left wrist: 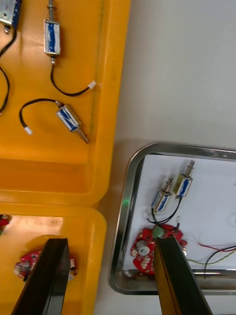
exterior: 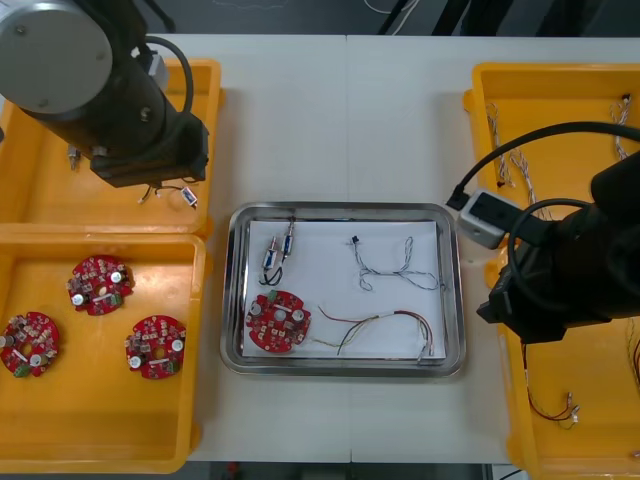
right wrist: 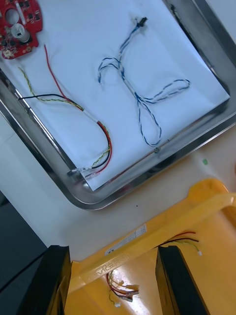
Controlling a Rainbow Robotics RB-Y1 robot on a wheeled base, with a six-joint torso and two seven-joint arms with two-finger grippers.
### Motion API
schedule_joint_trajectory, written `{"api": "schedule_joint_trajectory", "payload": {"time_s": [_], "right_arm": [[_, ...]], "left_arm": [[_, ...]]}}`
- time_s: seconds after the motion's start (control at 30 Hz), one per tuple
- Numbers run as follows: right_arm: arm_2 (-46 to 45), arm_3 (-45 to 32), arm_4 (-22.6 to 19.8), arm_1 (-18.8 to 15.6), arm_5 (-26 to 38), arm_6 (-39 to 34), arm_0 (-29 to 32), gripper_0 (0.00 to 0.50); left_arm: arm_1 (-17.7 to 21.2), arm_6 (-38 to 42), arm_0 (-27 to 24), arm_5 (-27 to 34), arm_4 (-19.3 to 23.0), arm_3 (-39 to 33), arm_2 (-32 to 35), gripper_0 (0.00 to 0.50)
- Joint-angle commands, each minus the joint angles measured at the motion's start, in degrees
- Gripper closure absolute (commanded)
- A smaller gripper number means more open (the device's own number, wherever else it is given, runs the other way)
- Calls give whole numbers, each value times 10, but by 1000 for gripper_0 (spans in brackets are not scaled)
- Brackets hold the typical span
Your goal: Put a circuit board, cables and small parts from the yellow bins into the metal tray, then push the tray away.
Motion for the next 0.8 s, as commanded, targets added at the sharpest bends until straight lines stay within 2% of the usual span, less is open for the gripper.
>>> {"api": "schedule_joint_trajectory", "payload": {"time_s": [0.03, 0.2, 0.4, 0.43, 0.47, 0.6, 0.8], "right_arm": [[97, -11, 36, 23, -5, 24, -84, 0], [197, 0, 92, 71, -3, 31, -138, 0], [279, 53, 109, 146, 2, 41, -196, 0], [284, 56, 109, 150, 2, 42, -198, 0], [311, 74, 114, 171, 3, 45, -217, 0], [365, 101, 143, 210, 4, 51, -247, 0], [423, 129, 189, 243, 5, 57, -257, 0]], "left_arm": [[52, -73, 22, 4, 27, -18, 50, 0], [86, -106, 56, 4, 40, -19, 87, 0], [105, -119, 97, 4, 42, -21, 124, 0], [106, -119, 100, 4, 41, -21, 126, 0], [108, -124, 114, 4, 41, -23, 141, 0], [111, -134, 144, 4, 40, -32, 172, 0], [115, -180, 195, 4, 40, -47, 219, 0]]}}
